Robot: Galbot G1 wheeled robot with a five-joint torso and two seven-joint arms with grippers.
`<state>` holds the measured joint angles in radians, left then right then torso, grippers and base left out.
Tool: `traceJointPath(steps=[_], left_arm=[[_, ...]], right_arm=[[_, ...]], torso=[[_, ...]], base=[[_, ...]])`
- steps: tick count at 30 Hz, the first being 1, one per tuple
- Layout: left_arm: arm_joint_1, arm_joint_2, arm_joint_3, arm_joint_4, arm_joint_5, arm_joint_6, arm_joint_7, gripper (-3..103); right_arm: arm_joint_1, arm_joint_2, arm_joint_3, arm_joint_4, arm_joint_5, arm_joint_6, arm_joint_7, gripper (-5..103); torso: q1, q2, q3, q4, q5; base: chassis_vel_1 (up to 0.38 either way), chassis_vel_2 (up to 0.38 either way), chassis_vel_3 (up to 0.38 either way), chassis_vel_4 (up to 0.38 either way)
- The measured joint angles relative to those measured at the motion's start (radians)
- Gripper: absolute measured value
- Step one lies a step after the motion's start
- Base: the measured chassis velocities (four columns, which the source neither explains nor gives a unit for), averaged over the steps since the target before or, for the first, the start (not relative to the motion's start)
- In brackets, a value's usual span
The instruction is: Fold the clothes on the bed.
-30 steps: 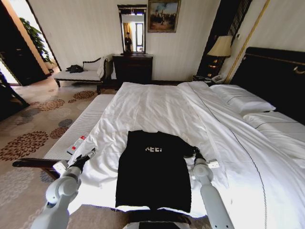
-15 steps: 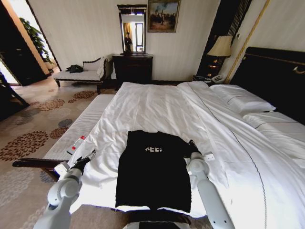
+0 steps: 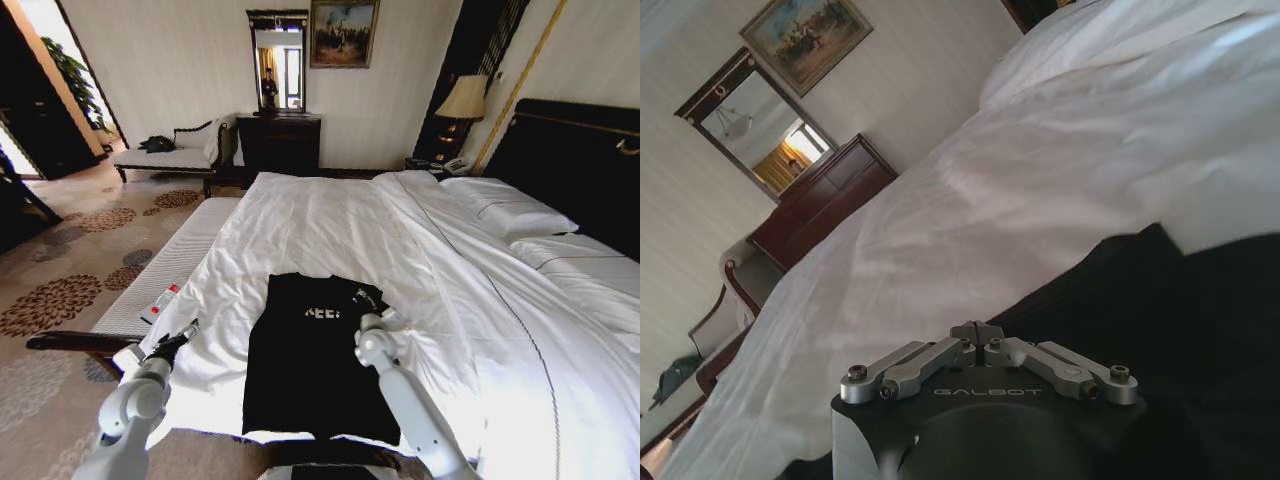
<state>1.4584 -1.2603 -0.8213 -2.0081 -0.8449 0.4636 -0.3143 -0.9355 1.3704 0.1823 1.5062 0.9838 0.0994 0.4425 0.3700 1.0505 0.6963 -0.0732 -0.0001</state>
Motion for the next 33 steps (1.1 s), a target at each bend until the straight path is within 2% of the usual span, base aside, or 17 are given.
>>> traceJointPath(steps=[6, 9, 10, 11, 13, 15, 17, 20, 23, 25, 28, 29, 31, 33], left_arm=[[-0.003, -0.001, 0.005, 0.007, 0.004, -0.001, 0.000, 100], [-0.004, -0.007, 0.016, 0.009, 0.016, -0.001, -0.001, 100], [-0.004, -0.007, 0.016, 0.009, 0.016, -0.001, -0.001, 100], [-0.004, -0.010, 0.019, 0.010, 0.020, -0.002, -0.001, 100], [-0.005, -0.017, 0.027, 0.012, 0.031, -0.003, -0.001, 100], [-0.005, -0.020, 0.031, 0.012, 0.036, -0.004, -0.001, 100], [-0.005, -0.028, 0.038, 0.011, 0.043, -0.005, -0.001, 100], [-0.005, -0.033, 0.042, 0.007, 0.047, -0.005, -0.001, 100], [-0.004, -0.038, 0.043, 0.001, 0.049, -0.005, -0.001, 100], [-0.004, -0.039, 0.043, -0.001, 0.049, -0.005, -0.001, 100], [-0.002, -0.046, 0.047, -0.002, 0.053, -0.005, -0.002, 100], [-0.002, -0.048, 0.049, -0.003, 0.055, -0.005, -0.003, 100], [-0.002, -0.050, 0.051, -0.004, 0.056, -0.005, -0.003, 100], [-0.002, -0.054, 0.053, -0.007, 0.057, -0.004, -0.004, 100]], right_arm=[[0.014, 0.014, -0.014, -0.032, -0.043, 0.016, -0.013, -1], [-0.012, 0.003, -0.017, 0.034, -0.068, 0.040, -0.057, 15], [-0.012, 0.003, -0.017, 0.034, -0.068, 0.040, -0.057, 15], [-0.023, -0.003, -0.016, 0.076, -0.067, 0.044, -0.066, 20], [-0.050, -0.019, -0.002, 0.177, -0.022, 0.044, -0.074, 31], [-0.063, -0.026, 0.011, 0.224, 0.006, 0.038, -0.074, 31], [-0.083, -0.040, 0.046, 0.291, 0.054, 0.024, -0.069, 42], [-0.091, -0.056, 0.086, 0.297, 0.095, 0.007, -0.038, 53], [-0.093, -0.082, 0.132, 0.253, 0.166, -0.056, 0.058, 69], [-0.097, -0.088, 0.140, 0.244, 0.183, -0.079, 0.083, 69], [-0.104, -0.094, 0.155, 0.229, 0.221, -0.146, 0.150, 85], [-0.106, -0.091, 0.158, 0.226, 0.224, -0.154, 0.160, 90], [-0.107, -0.089, 0.160, 0.224, 0.222, -0.158, 0.165, 90], [-0.115, -0.086, 0.161, 0.224, 0.203, -0.159, 0.169, 99]], torso=[[0.000, 0.000, 0.000, -0.0001, 0.0001], [0.000, 0.000, 0.000, 0.0000, 0.0002], [0.000, 0.000, 0.000, 0.0000, 0.0002], [0.000, 0.000, 0.000, -0.0001, 0.0002], [0.000, 0.000, 0.000, -0.0001, 0.0002], [0.000, 0.000, 0.000, -0.0001, 0.0001], [0.000, 0.000, 0.000, -0.0001, 0.0001], [0.000, 0.000, 0.000, -0.0001, 0.0001], [0.000, 0.000, 0.000, -0.0002, 0.0004], [0.000, 0.000, 0.000, -0.0002, 0.0004], [0.000, 0.000, 0.000, -0.0001, 0.0004], [0.000, 0.000, 0.000, 0.0000, 0.0003], [0.000, 0.000, 0.000, 0.0000, 0.0002], [0.000, 0.000, 0.000, 0.0001, 0.0002]], base=[[0.000, 0.000, 0.000, 0.000], [0.000, 0.000, 0.000, 0.000], [0.000, 0.000, 0.000, 0.000], [0.000, 0.000, 0.000, 0.000], [0.000, 0.000, 0.000, 0.000], [0.000, 0.000, 0.000, 0.000], [0.000, 0.000, 0.000, 0.000], [0.000, 0.000, 0.000, 0.000], [0.000, 0.000, 0.000, 0.000], [0.000, 0.000, 0.000, 0.000], [0.000, 0.000, 0.000, 0.000], [0.000, 0.000, 0.000, 0.000], [0.000, 0.000, 0.000, 0.000], [0.000, 0.000, 0.000, 0.000]])
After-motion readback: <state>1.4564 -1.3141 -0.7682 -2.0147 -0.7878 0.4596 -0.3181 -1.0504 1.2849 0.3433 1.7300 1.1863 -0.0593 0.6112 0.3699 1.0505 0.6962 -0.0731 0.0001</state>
